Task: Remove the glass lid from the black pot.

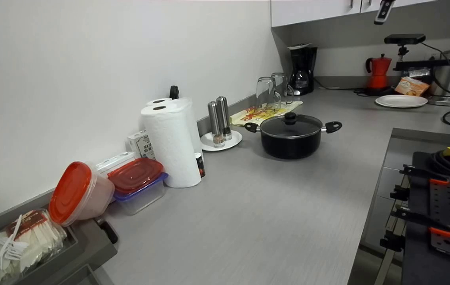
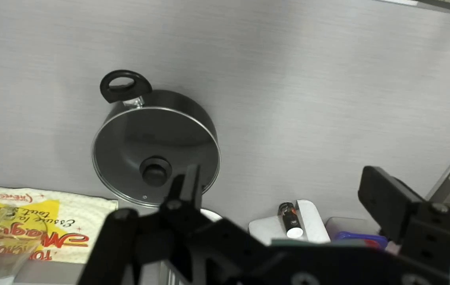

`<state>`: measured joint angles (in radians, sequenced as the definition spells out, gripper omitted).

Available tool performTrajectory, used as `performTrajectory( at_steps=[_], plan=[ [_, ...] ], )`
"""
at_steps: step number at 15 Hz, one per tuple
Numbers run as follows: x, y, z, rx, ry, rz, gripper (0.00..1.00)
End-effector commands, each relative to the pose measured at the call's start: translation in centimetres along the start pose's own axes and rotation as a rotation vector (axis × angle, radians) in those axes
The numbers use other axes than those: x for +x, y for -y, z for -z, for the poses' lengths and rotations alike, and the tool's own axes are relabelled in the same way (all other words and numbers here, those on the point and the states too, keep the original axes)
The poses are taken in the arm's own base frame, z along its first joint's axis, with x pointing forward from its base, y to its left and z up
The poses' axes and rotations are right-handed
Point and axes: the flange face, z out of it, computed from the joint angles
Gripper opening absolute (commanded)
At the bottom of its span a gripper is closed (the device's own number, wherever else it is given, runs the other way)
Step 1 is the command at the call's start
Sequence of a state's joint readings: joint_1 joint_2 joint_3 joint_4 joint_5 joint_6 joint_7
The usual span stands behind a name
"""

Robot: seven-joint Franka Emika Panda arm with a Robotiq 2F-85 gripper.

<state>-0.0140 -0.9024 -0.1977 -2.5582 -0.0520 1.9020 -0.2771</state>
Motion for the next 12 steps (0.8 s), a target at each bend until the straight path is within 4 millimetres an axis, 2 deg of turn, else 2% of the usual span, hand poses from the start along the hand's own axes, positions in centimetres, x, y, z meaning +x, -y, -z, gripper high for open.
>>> performTrajectory(
  at_steps=[1, 9, 12],
  plan=[
    [5.6, -1.9, -2.9, -0.028, -0.003, 0.02, 1.0],
    [16.9, -7.2, -9.9, -0.1, 0.06, 0.022, 1.0],
    [20.1, -9.6, -12.9, -0.118, 0.114, -0.004, 1.0]
  ],
)
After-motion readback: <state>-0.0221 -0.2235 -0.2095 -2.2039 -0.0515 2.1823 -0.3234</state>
